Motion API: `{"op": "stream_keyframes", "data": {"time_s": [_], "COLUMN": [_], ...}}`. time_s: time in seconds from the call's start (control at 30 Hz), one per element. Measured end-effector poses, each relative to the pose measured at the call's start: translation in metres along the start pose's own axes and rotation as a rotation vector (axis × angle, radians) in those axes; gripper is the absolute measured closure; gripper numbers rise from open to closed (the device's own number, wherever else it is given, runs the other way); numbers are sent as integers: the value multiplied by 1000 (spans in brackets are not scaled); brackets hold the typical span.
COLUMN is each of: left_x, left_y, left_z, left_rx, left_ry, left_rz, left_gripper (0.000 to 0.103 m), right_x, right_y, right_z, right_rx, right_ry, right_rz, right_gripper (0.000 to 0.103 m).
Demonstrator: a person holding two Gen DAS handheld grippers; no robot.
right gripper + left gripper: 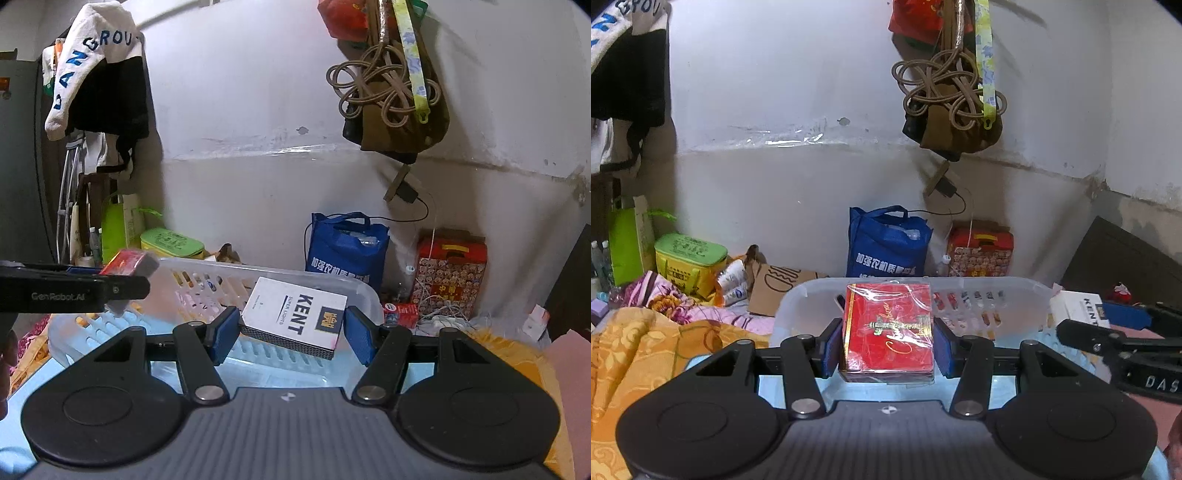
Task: Organize objects
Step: 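Carry both held boxes over the clear basket and open both tools to drop them, then move both open tools back toward the remaining items on the table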
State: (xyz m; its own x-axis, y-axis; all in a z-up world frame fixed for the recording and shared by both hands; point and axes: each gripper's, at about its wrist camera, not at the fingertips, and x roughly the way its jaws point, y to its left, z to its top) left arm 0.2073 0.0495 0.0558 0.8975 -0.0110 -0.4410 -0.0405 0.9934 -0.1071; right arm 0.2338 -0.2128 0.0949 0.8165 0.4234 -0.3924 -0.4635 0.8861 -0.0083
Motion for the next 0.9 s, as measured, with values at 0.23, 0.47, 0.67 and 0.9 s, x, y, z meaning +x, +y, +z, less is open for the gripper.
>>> {"op": "stream_keyframes", "data": {"time_s": [0.23, 0.47, 0.67, 0.9], "left_x": [1, -6, -23, -45], "left_y": [-4, -16, -20, -28], "left_z": [-2, -7, -9, -17], "left_rx": [2, 75, 123, 127], "left_ry": [5, -79, -161, -171], "left_rz": [22, 84, 95, 37], "left_gripper": [50, 2, 0, 0], "right_x": [-1, -2, -15, -42], "right_y": [4, 12, 14, 20], "right_z": [-3, -11, -8, -14], "right_rx": [-30, -64, -47, -40], "right_ry": [6, -63, -93, -146], "right_rz": [13, -15, -4, 17], "right_gripper": [38, 0, 0, 0]}}
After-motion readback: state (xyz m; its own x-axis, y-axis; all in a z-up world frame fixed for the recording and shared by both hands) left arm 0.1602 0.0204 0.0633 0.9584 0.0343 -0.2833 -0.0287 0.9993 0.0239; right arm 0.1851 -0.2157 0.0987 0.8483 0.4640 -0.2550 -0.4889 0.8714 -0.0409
